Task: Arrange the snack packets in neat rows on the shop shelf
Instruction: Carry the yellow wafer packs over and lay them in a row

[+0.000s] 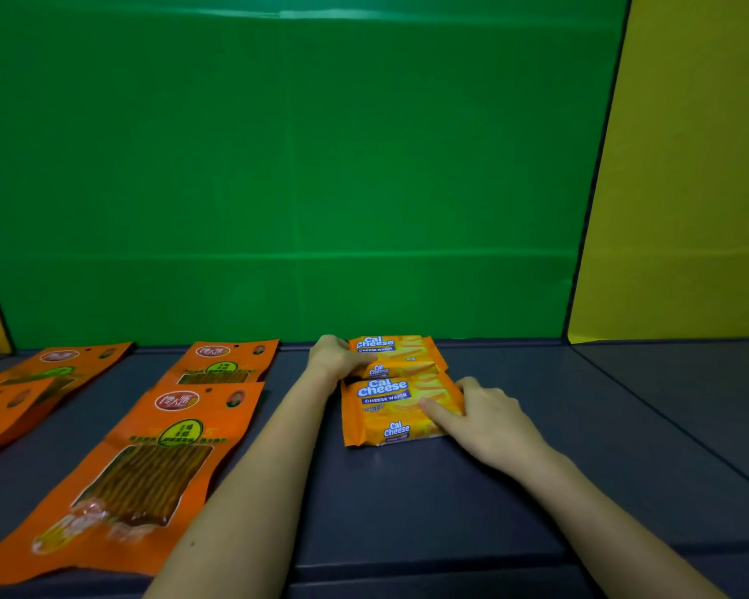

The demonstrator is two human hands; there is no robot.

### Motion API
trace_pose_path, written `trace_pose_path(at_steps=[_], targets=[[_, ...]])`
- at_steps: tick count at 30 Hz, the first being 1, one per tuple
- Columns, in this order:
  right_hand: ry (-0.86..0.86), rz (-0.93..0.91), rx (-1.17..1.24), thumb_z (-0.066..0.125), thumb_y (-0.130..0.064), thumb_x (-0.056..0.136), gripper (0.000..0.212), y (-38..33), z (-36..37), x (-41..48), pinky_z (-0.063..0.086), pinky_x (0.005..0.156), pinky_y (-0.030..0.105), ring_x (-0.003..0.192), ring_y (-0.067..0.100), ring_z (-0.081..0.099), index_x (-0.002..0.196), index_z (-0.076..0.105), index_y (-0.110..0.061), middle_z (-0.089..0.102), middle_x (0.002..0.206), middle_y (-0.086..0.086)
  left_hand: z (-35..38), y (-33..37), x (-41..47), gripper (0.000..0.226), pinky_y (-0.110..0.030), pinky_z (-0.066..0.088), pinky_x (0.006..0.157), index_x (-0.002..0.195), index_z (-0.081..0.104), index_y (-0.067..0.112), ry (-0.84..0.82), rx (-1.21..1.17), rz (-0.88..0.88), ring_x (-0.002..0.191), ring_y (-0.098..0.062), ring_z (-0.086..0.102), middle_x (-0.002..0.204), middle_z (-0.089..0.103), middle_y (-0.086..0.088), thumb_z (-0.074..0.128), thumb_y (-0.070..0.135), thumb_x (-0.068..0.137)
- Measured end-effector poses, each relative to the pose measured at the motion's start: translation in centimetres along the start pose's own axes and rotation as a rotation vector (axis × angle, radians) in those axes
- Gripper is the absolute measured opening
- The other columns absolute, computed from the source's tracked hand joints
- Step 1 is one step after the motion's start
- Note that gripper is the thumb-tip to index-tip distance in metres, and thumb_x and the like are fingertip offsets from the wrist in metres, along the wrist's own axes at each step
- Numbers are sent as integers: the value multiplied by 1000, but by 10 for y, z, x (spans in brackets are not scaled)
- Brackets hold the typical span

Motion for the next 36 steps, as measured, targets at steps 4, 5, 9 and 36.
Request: trace_pose_path(at_steps=[4,5,9,36], targets=[[70,-11,-29,36,-68,84,66,-2,1,-2,44,83,40,111,34,54,118,48,-13,59,117,12,1,-1,3,39,-44,51,91,99,65,-4,52,57,33,99,-33,65,103,69,-21,77,23,73],[81,-11,-36,35,-68,85,66,-2,2,-3,44,83,40,110,34,55,118,48,-12,59,116,12,1,-1,3,39,-44,51,90,98,66,-4,57,73,39,98,-33,65,102,69,-20,77,24,73],[134,-17,-83,33,-67,86,64,-6,3,-2,43,77,38,108,33,56,113,50,-11,61,113,12,4,-2,5,35,-42,53,88,94,66,-1,77,110,48,96,-31,65,101,70,-17,76,26,74],[272,-687,224,54,-30,89,16,-80,-15,-92,43,73,30,98,17,59,101,64,-26,65,103,-8,-170,-87,-281,14,-32,48,62,93,67,21,793,726,343,80,-22,64,87,69,3,58,30,87]])
Point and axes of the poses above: each hand's wrist, its own x-axis towards the middle knuckle, its own z-axis out of the palm, y = z × x, the point moved 1 cm from there along x, towards the middle knuckle
